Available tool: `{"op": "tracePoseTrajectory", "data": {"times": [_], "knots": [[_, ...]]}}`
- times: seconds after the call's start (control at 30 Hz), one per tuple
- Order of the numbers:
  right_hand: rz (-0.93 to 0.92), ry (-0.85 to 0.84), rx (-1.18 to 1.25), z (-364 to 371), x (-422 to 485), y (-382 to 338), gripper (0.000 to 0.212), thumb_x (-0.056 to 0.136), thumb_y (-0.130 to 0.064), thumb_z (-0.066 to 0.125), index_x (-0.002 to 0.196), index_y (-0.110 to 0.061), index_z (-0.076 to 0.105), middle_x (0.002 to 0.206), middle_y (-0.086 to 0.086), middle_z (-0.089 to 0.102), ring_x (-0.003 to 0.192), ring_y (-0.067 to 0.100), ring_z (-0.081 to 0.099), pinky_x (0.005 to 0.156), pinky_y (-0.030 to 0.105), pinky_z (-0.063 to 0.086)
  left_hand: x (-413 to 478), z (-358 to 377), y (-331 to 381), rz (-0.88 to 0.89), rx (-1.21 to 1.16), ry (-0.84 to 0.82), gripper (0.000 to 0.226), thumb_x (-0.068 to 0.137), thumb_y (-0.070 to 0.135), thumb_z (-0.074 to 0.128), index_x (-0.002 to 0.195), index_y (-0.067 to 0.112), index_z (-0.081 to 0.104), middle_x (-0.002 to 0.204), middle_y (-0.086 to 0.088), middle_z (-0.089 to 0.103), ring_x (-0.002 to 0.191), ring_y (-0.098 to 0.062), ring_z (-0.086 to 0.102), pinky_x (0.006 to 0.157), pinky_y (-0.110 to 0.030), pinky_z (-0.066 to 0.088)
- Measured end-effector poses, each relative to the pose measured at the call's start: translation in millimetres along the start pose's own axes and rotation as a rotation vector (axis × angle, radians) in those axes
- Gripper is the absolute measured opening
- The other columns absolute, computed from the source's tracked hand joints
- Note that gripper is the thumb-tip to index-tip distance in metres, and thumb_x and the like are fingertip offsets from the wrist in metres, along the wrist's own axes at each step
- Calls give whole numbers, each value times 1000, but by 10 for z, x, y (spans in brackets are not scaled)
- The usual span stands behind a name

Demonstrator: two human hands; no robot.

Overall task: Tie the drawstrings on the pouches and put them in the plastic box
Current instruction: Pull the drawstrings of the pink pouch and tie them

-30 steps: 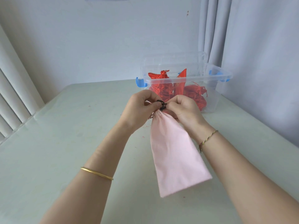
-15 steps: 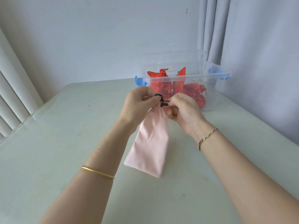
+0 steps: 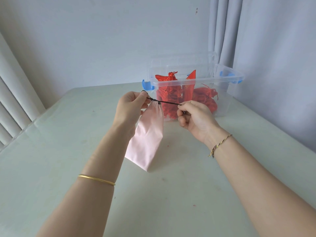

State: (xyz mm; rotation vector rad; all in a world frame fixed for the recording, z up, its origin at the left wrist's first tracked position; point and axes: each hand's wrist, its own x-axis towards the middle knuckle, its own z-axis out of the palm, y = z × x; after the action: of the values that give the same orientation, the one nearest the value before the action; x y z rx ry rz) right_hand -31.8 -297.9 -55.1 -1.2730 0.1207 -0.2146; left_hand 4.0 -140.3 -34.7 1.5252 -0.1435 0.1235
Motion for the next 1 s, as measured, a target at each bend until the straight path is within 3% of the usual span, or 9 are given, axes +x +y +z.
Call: {"op": "tracePoseTrajectory", "data": {"times": [0.2, 0.3, 0.4, 0.53, 0.67, 0.87, 1.0], "knots": [[62, 100, -224, 3, 24, 82, 24, 82, -2, 44, 61, -12, 42, 56, 4, 44, 43, 14, 32, 41, 19, 28, 31, -53, 45, 10, -141, 73, 23, 95, 14, 48, 72, 14, 51, 72, 0, 59, 69, -11, 56, 67, -23, 42], [130, 116, -282, -4, 26, 143, 24, 81, -3, 45, 59, -12, 42, 56, 4, 42, 40, 13, 31, 42, 18, 28, -20, -35, 64, 46, -244, -67, 23, 96, 11, 46, 74, 13, 53, 80, -3, 64, 79, -13, 62, 59, -20, 48], [196, 113, -207, -38, 28, 130, 21, 81, -2, 45, 62, -11, 44, 55, 4, 44, 37, 12, 33, 41, 17, 30, -48, -32, 56, 95, -276, -180, 24, 97, 9, 44, 75, 10, 54, 71, -2, 64, 69, -14, 65, 61, -19, 49], [284, 63, 104, -58, 26, 49, 17, 83, -1, 43, 67, -6, 49, 53, 4, 53, 38, 11, 46, 40, 17, 36, -64, -31, 70, 156, 32, -178, 18, 93, 8, 52, 76, 6, 59, 67, -5, 61, 56, -10, 62, 54, -11, 43], [235, 35, 267, -16, -12, -42, 17, 86, -1, 41, 71, -7, 48, 50, 4, 56, 43, 12, 57, 41, 17, 42, -114, 35, 39, 130, 219, -225, 13, 85, 2, 62, 85, -10, 64, 61, -7, 59, 43, -5, 58, 47, -9, 42], [38, 39, -35, 72, -65, -44, 17, 85, -2, 47, 72, -11, 52, 60, 3, 57, 50, 13, 61, 49, 20, 46, -137, 73, 1, 93, 416, -409, 10, 82, -1, 64, 73, -2, 67, 51, 1, 61, 43, -7, 56, 50, -13, 46], [-113, 59, -280, 91, -75, -20, 13, 83, -2, 51, 75, -11, 56, 62, 2, 57, 47, 8, 54, 48, 19, 44, -160, 83, 2, 90, 458, -523, 7, 82, 0, 65, 81, -7, 67, 57, -3, 63, 45, -7, 57, 53, -15, 49]]}}
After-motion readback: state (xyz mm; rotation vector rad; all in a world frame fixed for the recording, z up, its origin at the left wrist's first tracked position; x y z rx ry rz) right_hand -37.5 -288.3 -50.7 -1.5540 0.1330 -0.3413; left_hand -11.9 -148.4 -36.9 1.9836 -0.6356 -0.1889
